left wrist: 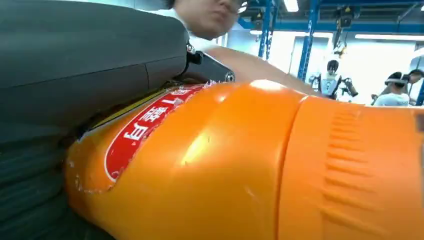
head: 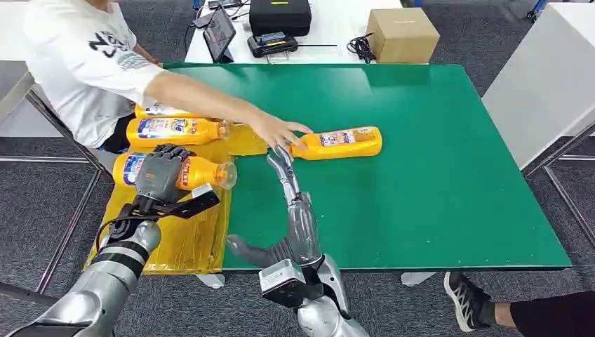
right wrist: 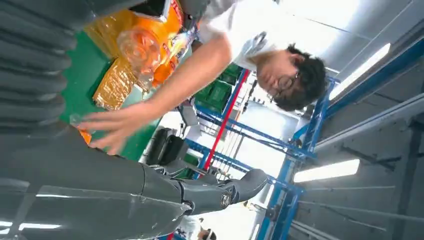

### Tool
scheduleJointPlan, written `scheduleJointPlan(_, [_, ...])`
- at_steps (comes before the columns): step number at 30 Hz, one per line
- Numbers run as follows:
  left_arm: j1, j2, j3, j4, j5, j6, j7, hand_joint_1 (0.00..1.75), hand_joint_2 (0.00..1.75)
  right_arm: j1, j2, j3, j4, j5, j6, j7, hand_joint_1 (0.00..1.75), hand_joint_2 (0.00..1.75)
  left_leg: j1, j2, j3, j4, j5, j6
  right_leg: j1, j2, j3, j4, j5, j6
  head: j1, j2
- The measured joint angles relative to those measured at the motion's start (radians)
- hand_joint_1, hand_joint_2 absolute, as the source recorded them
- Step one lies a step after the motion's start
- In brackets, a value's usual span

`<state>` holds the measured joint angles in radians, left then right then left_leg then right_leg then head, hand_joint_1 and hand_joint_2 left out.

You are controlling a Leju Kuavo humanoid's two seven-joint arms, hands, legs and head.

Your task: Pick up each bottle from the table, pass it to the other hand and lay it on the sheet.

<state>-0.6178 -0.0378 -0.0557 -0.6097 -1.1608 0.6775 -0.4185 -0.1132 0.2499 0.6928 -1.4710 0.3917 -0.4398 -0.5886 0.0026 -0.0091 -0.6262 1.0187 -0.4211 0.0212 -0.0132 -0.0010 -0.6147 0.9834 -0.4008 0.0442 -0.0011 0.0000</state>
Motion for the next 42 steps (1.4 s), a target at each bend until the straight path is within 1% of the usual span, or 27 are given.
scheduleJointPlan(4, [-0.008,0.007,0.001,0.034,-0.002,-0.011,0.002,1.75,1.75,0.0,0.0,0.0,0.0,0.0,0.001,0.0,0.0,1.75,0.0,0.0,0.0,0.0,0.0,0.0,0.0,0.0,0.0,0.0,0.0,0.0,0.0,0.0])
scheduleJointPlan(7, [-0.015,0.02,0.001,0.064,0.002,-0.137,-0.005,1.75,1.75,0.0,0.0,0.0,0.0,-0.016,0.025,0.0,0.0,1.75,0.0,0.001,0.0,0.0,0.0,0.0,0.0,0.0,0.0,0.0,0.0,0.0,0.0,0.0])
scheduleJointPlan(14, [-0.013,0.052,0.002,0.114,0.037,-0.237,-0.035,1.75,1.75,0.001,0.0,-0.001,0.0,-0.042,0.076,-0.011,0.0,1.75,0.001,0.0,0.0,0.0,0.0,0.0,0.001,0.0,0.0,0.0,0.0,0.0,0.0,0.0])
scheduleJointPlan(18, [-0.031,0.069,0.001,0.129,0.022,-0.336,-0.031,1.75,1.75,0.0,0.0,-0.001,0.008,-0.044,0.1,-0.014,0.0,1.75,0.001,0.0,0.0,0.0,0.0,0.0,0.001,0.0,0.0,0.0,0.0,0.0,0.0,0.0])
scheduleJointPlan(23, [-0.042,0.084,-0.002,0.144,0.022,-0.424,-0.05,1.75,1.75,0.0,0.0,-0.001,0.022,-0.05,0.121,-0.016,0.0,1.75,0.0,0.0,0.004,0.0,0.0,0.0,0.001,0.0,0.004,0.0,0.0,0.0,0.0,0.0])
scheduleJointPlan(24, [-0.042,0.087,-0.003,0.145,0.024,-0.437,-0.055,1.68,1.75,0.0,0.0,-0.001,0.024,-0.052,0.124,-0.016,0.0,1.75,0.0,0.0,0.005,-0.001,0.0,0.0,0.001,0.0,0.005,0.0,0.0,0.0,0.0,0.0])
scheduleJointPlan(25, [-0.042,0.09,-0.003,0.147,0.027,-0.446,-0.059,1.68,1.75,-0.001,0.0,-0.001,0.027,-0.054,0.127,-0.016,0.0,1.75,0.0,0.0,0.006,-0.001,0.0,-0.001,0.001,0.0,0.005,0.0,0.0,0.0,0.0,0.0])
scheduleJointPlan(26, [-0.042,0.094,-0.004,0.147,0.027,-0.45,-0.059,1.59,1.75,-0.001,0.0,-0.001,0.029,-0.056,0.129,-0.016,0.0,1.75,0.0,0.0,0.006,-0.001,-0.001,-0.001,0.001,0.0,0.006,0.0,0.0,-0.001,0.0,0.0])
scheduleJointPlan(27, [-0.042,0.098,-0.008,0.147,0.023,-0.451,-0.052,1.73,1.75,-0.001,0.0,-0.001,0.031,-0.058,0.13,-0.017,0.0,1.75,0.001,0.0,0.007,-0.001,-0.001,-0.001,0.001,0.0,0.006,0.0,0.0,-0.001,0.0,0.0])
scheduleJointPlan(28, [-0.041,0.102,-0.012,0.149,0.016,-0.45,-0.043,1.62,1.75,-0.001,0.0,-0.001,0.034,-0.059,0.133,-0.017,0.0,1.75,0.001,0.001,0.007,-0.001,-0.001,-0.002,0.001,0.0,0.006,0.0,0.0,-0.001,0.0,0.0])
scheduleJointPlan(29, [-0.041,0.106,-0.019,0.153,0.005,-0.451,-0.032,1.48,1.75,-0.001,0.0,-0.001,0.037,-0.06,0.137,-0.018,0.0,1.75,0.001,0.001,0.008,-0.001,-0.001,-0.002,0.001,0.0,0.006,0.001,0.0,-0.001,0.0,0.0])
scheduleJointPlan(30, [-0.041,0.11,-0.026,0.155,-0.002,-0.454,-0.026,1.22,1.75,-0.001,0.0,-0.001,0.039,-0.061,0.139,-0.018,0.0,1.75,0.001,0.002,0.008,-0.001,-0.001,-0.002,0.001,0.0,0.006,0.001,0.0,-0.001,0.0,0.0])
scheduleJointPlan(31, [-0.041,0.114,-0.03,0.156,-0.005,-0.459,-0.02,0.1,1.75,-0.002,0.0,-0.001,0.042,-0.063,0.142,-0.018,0.0,1.75,0.0,0.002,0.009,-0.001,-0.001,-0.002,0.001,0.001,0.007,0.002,0.0,-0.001,0.0,0.0])
scheduleJointPlan(32, [-0.041,0.118,-0.034,0.159,-0.008,-0.463,-0.016,0.05,1.75,-0.002,0.0,-0.001,0.044,-0.063,0.144,-0.018,0.0,1.75,0.0,0.002,0.009,-0.001,-0.001,-0.002,0.001,0.001,0.007,0.002,0.0,-0.001,0.0,0.0])
scheduleJointPlan(36, [-0.039,0.133,-0.057,0.173,-0.032,-0.485,0.006,0.05,1.75,-0.003,0.001,-0.001,0.057,-0.075,0.153,-0.018,0.0,1.75,0.001,0.003,0.011,-0.001,-0.001,-0.002,0.001,0.001,0.008,0.002,0.0,-0.001,0.0,0.0])
scheduleJointPlan(38, [-0.04,0.135,-0.063,0.177,-0.032,-0.492,0.01,0.03,1.75,-0.003,0.001,-0.001,0.063,-0.076,0.157,-0.018,0.0,1.75,0.001,0.003,0.011,-0.001,-0.001,-0.002,0.001,0.001,0.009,0.002,0.0,-0.001,0.0,0.0])
scheduleJointPlan(39, [-0.04,0.136,-0.067,0.178,-0.032,-0.493,0.011,0.0,1.75,-0.003,0.001,-0.001,0.066,-0.076,0.158,-0.018,0.0,1.75,0.001,0.003,0.012,-0.001,-0.001,-0.002,0.001,0.001,0.009,0.002,0.0,-0.001,0.0,0.0])
scheduleJointPlan(42, [-0.041,0.14,-0.076,0.182,-0.046,-0.495,0.024,0.0,1.75,-0.004,0.001,-0.001,0.073,-0.087,0.164,-0.018,0.0,1.75,0.001,0.003,0.014,-0.001,-0.001,-0.002,0.001,0.001,0.011,0.002,-0.001,-0.002,0.0,0.0])
